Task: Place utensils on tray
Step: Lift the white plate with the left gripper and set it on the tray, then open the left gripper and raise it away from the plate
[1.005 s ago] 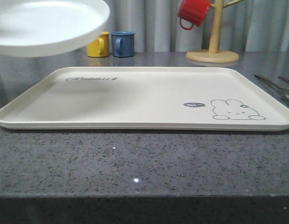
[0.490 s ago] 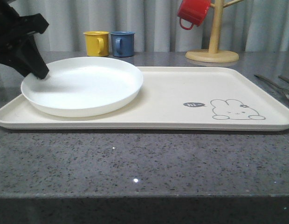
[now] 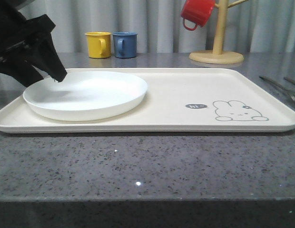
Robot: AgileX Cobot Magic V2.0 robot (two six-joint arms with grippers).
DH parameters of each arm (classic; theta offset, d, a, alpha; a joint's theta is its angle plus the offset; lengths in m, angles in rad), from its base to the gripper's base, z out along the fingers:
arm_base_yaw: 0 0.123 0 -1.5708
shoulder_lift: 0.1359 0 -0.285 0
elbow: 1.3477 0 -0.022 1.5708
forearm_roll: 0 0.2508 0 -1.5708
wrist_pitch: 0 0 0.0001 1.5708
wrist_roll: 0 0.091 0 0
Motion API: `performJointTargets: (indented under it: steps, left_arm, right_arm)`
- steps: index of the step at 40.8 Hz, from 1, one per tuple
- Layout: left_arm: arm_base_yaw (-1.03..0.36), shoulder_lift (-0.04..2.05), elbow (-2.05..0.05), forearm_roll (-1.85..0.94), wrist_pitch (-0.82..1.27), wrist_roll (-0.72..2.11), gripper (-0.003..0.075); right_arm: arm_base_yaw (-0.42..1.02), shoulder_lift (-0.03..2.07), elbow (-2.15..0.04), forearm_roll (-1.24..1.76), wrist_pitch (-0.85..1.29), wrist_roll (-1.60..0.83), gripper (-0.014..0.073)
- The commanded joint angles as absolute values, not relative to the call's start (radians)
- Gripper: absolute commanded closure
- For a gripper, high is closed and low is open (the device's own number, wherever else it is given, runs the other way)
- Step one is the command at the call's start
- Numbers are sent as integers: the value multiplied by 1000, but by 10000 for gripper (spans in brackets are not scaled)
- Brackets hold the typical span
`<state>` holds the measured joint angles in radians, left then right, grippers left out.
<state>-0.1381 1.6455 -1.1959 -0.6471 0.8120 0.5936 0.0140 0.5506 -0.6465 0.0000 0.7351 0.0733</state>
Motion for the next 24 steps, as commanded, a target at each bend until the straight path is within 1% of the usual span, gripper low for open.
performJointTargets:
  steps: [1, 6, 10, 19, 24]
  left_arm:
    - [-139, 1543, -1221, -654, 800, 603, 290]
    - [-144, 1445, -1221, -655, 864, 617, 290]
    - [-178, 1350, -1221, -655, 911, 651, 291]
    - [-309, 1087, -1194, -594, 930, 650, 295]
    - [-372, 948, -1140, -499, 928, 632, 330]
  right_arm:
    - [8, 561, -678, -9, 672, 66, 222]
    - [8, 561, -678, -9, 672, 66, 222]
    - [8, 561, -678, -9, 672, 66, 222]
    - [8, 561, -678, -9, 672, 66, 222]
    - [8, 561, -678, -9, 672, 66, 222]
